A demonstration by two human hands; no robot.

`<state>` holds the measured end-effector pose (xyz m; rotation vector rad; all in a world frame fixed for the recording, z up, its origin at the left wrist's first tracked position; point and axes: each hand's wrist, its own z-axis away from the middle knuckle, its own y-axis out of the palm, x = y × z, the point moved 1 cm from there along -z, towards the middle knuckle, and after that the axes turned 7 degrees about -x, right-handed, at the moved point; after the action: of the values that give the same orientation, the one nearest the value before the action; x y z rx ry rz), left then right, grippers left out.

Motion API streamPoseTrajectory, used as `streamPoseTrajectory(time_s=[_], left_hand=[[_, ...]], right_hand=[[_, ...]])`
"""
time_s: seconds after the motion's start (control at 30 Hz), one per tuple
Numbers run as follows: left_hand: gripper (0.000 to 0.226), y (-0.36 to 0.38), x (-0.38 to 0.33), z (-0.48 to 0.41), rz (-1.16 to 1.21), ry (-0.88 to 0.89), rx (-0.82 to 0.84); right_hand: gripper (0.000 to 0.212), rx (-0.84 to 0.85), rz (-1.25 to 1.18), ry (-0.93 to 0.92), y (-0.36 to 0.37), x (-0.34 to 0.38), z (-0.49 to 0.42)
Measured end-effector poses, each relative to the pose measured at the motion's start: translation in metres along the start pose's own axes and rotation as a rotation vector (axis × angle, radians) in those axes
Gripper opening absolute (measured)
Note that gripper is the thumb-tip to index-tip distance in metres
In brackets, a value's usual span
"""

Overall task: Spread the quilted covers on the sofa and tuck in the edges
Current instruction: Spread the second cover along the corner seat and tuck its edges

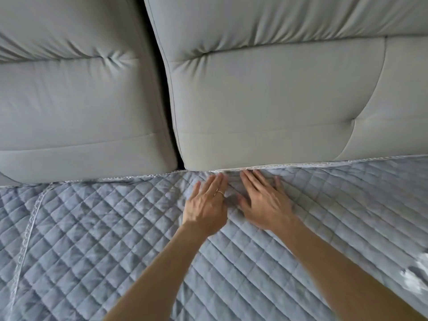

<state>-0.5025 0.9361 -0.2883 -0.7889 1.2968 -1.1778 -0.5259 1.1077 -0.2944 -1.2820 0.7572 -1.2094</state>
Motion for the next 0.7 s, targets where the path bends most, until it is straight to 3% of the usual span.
streamPoseTrajectory(time_s=[0.17, 0.33, 0.43, 0.57, 0.7], left_hand=[[0.080, 0.024, -0.018, -0.023, -0.008, -0.089, -0.030], [0.068, 0.019, -0.037, -0.044, -0.079, -0.182, 0.002], [0.067, 0.018, -0.057, -0.033, -0.117, -0.134, 0.004], [0.072, 0.028, -0.070, -0.029, -0.052, -0.114, 0.032], [0.076, 0.039, -0.068, -0.043, -0.024, -0.204, 0.052]], right_hand=[[0.072, 0.072, -0.035, 0.027, 0.003, -0.012, -0.016], [0.076, 0.074, -0.099, -0.069, -0.008, -0.032, -0.035], [0.072, 0.098, -0.103, -0.129, -0.019, -0.040, -0.025], [0.066, 0.039, -0.016, -0.031, -0.014, -0.074, 0.004], [0.067, 0.065, -0.096, 0.037, -0.007, -0.079, -0.009]])
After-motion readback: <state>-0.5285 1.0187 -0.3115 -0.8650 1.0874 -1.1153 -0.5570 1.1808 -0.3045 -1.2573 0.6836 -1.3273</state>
